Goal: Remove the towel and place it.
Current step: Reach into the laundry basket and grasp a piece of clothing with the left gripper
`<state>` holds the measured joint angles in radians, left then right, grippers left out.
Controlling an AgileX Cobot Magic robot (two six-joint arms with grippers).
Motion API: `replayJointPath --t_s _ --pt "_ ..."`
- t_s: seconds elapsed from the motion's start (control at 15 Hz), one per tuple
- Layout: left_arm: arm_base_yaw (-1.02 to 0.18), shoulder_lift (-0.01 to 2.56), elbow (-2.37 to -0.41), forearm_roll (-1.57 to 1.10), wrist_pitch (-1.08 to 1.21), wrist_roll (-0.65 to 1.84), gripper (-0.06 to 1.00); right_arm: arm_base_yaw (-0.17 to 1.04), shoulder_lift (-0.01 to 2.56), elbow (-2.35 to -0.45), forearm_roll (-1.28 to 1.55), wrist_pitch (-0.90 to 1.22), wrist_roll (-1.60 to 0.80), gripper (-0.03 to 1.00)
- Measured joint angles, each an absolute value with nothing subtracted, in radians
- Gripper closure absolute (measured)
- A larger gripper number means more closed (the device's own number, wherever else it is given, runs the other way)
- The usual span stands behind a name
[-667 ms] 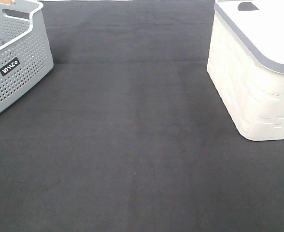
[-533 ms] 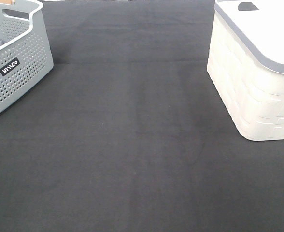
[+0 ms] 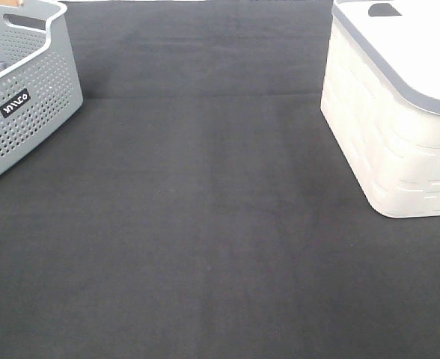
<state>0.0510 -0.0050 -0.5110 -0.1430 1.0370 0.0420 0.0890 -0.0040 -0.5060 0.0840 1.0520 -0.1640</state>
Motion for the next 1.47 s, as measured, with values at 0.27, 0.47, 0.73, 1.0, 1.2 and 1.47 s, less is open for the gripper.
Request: replayJointPath --t_s 0.27,0.47,0.73,1.0,1.2,1.47 --pt "0.051 -0.005 -0.510 -0.143 1.037 0.042 0.25 0.089 -0.004 -0.506 0.084 1.052 -0.164 0.20" --pt "0.051 -0.005 -0.510 -0.143 1.037 0.042 0.25 0.089 -0.004 -0.506 0.084 1.052 -0.164 0.20" --pt "0.051 -0.005 -0.510 -0.143 1.037 0.042 0.25 0.089 -0.004 -0.506 0.084 1.052 -0.164 0.20" --pt "0.051 -0.005 -0.510 -0.143 1.037 0.042 0.25 0.089 -0.004 -0.506 0.084 1.052 -0.164 0.20" --pt "0.051 -0.005 -0.510 -0.143 1.037 0.041 0.25 0.089 -0.004 -0.506 0.084 1.052 -0.164 0.20" --pt "0.051 -0.005 -0.510 -0.143 1.037 0.041 0.25 0.089 -0.004 -0.506 0.084 1.052 -0.164 0.20"
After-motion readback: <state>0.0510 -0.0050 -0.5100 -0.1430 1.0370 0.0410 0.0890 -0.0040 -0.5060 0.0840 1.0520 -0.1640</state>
